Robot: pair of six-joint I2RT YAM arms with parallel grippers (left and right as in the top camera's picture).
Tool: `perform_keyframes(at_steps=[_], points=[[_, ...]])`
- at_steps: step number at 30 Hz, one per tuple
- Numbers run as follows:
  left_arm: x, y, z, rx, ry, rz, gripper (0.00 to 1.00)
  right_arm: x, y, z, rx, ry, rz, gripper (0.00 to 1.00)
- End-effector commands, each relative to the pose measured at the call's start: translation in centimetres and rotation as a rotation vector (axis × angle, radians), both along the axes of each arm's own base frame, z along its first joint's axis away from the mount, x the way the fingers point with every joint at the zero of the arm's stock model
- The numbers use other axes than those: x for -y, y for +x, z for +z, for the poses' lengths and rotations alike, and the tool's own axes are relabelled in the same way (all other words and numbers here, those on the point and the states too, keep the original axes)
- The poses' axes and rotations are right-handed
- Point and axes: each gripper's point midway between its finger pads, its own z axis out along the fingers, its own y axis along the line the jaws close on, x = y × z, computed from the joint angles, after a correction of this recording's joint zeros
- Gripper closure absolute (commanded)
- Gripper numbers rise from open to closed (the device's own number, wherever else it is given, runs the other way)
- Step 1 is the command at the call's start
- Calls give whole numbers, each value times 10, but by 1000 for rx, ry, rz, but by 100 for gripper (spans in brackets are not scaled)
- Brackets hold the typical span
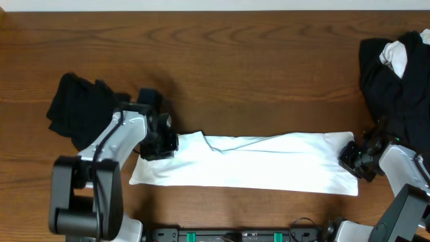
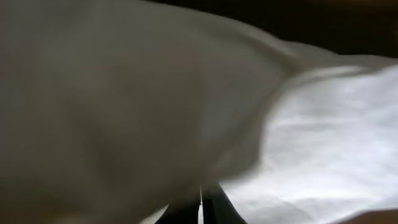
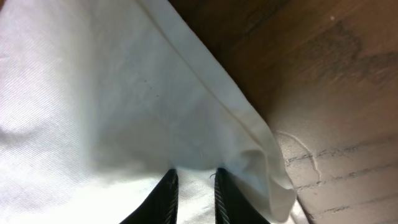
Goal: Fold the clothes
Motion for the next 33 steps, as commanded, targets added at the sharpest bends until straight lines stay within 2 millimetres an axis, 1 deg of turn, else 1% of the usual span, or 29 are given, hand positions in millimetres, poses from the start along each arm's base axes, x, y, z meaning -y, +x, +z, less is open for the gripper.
perform_keyframes(at_steps=[1,2,5,8,11,16,20,24,27,33], points=[[-13,-2,-16,-22,79,-25,92,1,-8,-6,-30,-17,13,78],[-14,0,-20,-17,85,-25,92,1,-8,-6,-28,-13,13,74],[-15,9,-28,4,94,-20,91,2,-8,-5,-27,-13,8,56],[-14,11,-33,3,94,-17,89,8,-7,-3,-21,-11,-19,48],[-15,7,-33,-16,96,-18,89,18,-8,3,-22,-5,-68,42],[-15,4,-33,-29,98,-19,88,25,-10,5,5,45,-132,32],[-15,3,-33,-30,98,-19,88,30,-16,5,-2,51,-160,32],[-16,1,-33,-40,99,-20,88,40,-11,6,35,47,-191,32],[-16,0,-33,-44,100,-20,88,41,-12,7,43,59,-208,31],[-16,0,-33,-44,99,-20,88,35,-17,6,21,85,-208,27]])
